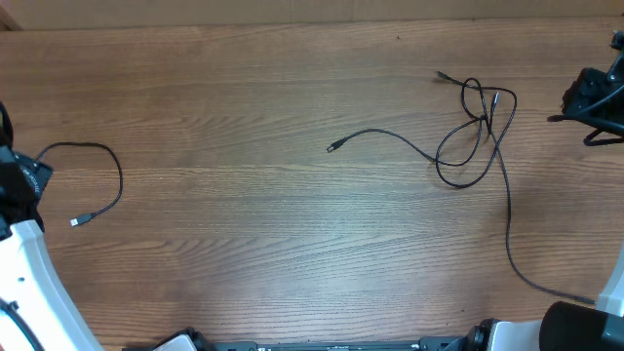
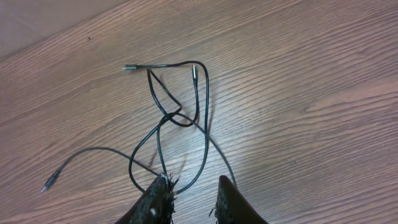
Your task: Untangle cables
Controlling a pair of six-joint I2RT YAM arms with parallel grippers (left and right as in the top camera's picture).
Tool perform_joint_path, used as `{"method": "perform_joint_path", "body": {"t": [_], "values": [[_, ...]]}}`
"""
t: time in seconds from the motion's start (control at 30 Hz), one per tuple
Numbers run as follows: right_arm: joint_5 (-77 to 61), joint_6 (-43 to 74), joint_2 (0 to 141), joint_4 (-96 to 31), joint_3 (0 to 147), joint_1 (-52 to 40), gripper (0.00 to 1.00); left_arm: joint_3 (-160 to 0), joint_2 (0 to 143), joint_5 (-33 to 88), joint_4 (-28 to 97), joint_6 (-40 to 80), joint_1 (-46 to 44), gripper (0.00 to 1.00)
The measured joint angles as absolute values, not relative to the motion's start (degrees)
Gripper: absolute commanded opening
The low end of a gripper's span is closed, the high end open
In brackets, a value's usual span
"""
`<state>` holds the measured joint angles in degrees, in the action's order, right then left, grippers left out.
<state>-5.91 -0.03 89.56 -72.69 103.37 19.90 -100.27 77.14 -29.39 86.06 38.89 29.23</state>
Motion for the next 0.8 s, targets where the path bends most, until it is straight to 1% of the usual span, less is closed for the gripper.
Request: {"method": "perform_joint_path", "body": {"t": [0.2, 0.5, 0.7, 0.8], "values": [[-7.0, 0.0, 89.5, -72.8, 103.4, 19.9, 0.23, -88.7, 77.1, -23.6, 82.3, 37.5, 33.6, 1.00], [-7.3, 0.0, 89.6, -72.9, 103.4, 19.9, 0.24, -72.9, 78.0, -6.0, 72.3, 34.0, 40.4, 1.00], [-7.6, 0.0, 89.6, -72.9, 103.4, 19.9, 0.25, -69.7, 79.5, 1.2, 71.3, 34.5, 43.3, 1.00], [-8.4, 0.0, 89.6, -72.9, 103.4, 19.9, 0.27, -69.7, 79.6, 2.3, 70.6, 38.6, 43.7, 1.00]]}}
